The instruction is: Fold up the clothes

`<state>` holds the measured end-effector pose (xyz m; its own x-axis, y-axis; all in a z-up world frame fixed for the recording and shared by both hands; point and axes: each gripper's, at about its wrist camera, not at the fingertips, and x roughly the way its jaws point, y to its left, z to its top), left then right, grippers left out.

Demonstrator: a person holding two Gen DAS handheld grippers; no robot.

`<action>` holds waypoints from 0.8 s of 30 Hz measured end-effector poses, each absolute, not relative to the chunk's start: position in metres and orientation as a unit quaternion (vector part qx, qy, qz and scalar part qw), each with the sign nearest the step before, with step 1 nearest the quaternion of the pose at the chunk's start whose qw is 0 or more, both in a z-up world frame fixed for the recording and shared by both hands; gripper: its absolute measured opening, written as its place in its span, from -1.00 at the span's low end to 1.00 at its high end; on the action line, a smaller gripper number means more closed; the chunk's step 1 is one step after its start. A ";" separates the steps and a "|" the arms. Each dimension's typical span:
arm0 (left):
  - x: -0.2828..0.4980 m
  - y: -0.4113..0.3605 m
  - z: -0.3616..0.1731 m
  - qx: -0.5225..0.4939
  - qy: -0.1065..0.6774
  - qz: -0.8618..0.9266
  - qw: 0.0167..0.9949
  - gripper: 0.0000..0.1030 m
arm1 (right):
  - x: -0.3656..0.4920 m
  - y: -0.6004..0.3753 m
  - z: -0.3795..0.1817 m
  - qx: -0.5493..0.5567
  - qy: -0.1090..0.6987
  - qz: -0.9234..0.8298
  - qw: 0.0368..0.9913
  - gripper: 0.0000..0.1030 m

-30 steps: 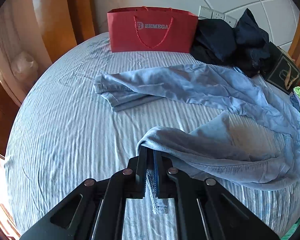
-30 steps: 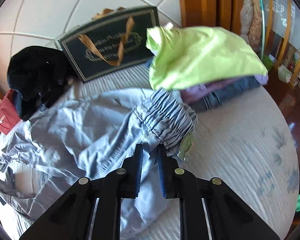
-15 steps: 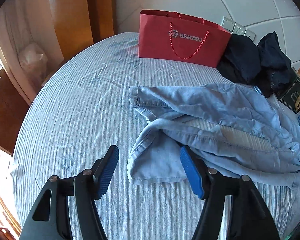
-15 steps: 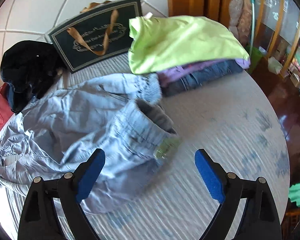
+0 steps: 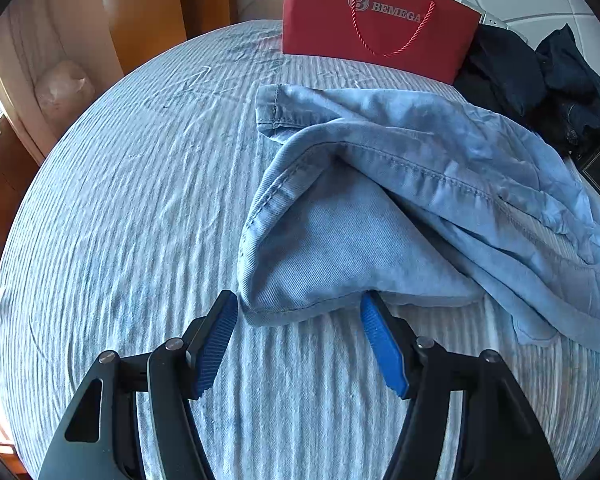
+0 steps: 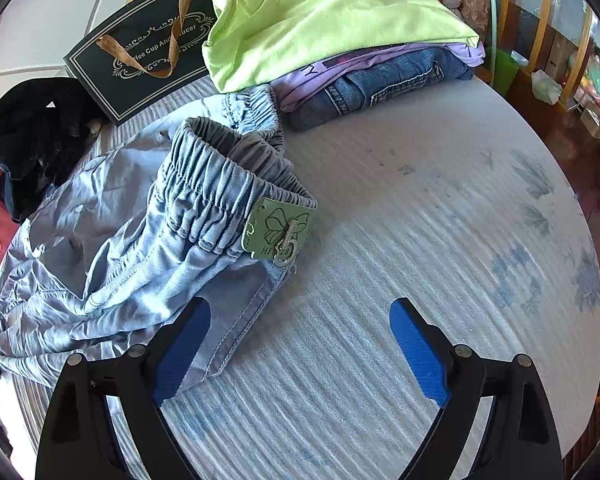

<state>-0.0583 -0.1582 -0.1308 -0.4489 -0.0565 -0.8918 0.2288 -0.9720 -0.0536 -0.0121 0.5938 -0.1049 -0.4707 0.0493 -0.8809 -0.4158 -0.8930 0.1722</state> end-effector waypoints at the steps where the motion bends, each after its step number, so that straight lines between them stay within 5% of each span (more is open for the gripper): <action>1: -0.063 -0.156 -0.131 0.516 0.086 -0.848 0.091 0.22 | -0.016 0.595 -0.106 -0.492 0.187 0.840 0.135 0.77; 4: -0.071 -0.154 -0.127 0.514 0.101 -0.844 0.117 -0.81 | -0.032 0.599 -0.110 -0.483 0.190 0.846 0.120 0.79; 8: -0.066 -0.169 -0.106 0.500 0.111 -0.844 0.158 -0.81 | -0.061 0.594 -0.127 -0.490 0.195 0.842 0.109 0.74; 9: -0.062 -0.175 -0.099 0.496 0.108 -0.845 0.168 -0.81 | -0.066 0.587 -0.125 -0.491 0.182 0.845 0.108 0.01; 12: -0.050 -0.198 -0.077 0.482 0.094 -0.849 0.197 -0.82 | -0.063 0.561 -0.099 -0.481 0.146 0.856 0.124 -0.40; 24: -0.004 -0.283 -0.033 0.476 0.059 -0.867 0.131 -0.82 | 0.093 0.523 0.033 -0.395 0.204 0.877 0.183 -0.46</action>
<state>-0.0039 -0.2832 -0.0328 -0.5118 -0.1718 -0.8417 0.2841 -0.9585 0.0228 0.0929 0.5225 0.0331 -0.6215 0.1603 -0.7668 -0.4817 -0.8502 0.2126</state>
